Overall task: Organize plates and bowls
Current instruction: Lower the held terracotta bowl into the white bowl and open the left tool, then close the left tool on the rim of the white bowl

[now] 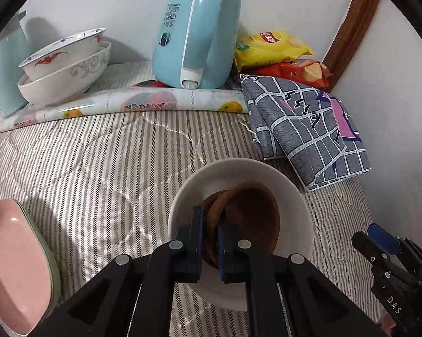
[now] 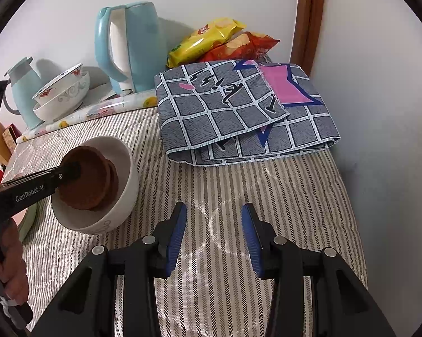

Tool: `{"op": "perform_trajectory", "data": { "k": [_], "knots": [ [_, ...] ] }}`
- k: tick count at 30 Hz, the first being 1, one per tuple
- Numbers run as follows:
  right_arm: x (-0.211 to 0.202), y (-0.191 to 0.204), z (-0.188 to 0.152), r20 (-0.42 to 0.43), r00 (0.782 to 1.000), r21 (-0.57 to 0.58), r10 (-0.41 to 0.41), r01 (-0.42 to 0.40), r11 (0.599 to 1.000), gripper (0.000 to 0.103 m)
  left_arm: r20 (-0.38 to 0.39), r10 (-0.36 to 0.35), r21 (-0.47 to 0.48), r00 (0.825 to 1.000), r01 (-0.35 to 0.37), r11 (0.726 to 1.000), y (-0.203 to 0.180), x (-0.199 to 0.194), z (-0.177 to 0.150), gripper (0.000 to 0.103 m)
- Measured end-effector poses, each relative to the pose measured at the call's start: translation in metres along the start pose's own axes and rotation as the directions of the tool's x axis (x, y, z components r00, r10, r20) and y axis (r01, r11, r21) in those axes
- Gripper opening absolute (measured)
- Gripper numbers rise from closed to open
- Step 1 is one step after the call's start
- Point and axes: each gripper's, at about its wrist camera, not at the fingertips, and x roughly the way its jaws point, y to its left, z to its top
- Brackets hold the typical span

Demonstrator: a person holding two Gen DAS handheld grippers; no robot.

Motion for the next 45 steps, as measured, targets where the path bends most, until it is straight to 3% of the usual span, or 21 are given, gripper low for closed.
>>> {"op": "perform_trajectory", "data": {
  "k": [25,28,30,45],
  "knots": [
    [0.006,0.015,0.001,-0.016,1.0,-0.033,0.005,-0.005,0.999,0.043,-0.04,-0.044,0.041,0.998,0.046,0.998,-0.004,0.004,0.001,0.011],
    [0.005,0.018,0.001,-0.017,1.0,-0.039,0.006,-0.006,0.999,0.043,-0.036,-0.053,0.05,0.998,0.054,0.997,-0.003,-0.001,0.001,0.02],
    [0.004,0.02,0.001,-0.015,1.0,-0.041,0.008,-0.009,0.999,0.043,-0.023,-0.041,0.059,0.999,0.043,0.997,-0.004,-0.006,0.0,0.024],
    [-0.002,0.049,0.015,0.006,0.994,-0.045,0.105,-0.104,0.994,0.043,0.028,0.007,0.04,1.0,-0.008,0.999,0.019,-0.032,0.001,0.024]
  ]
}}
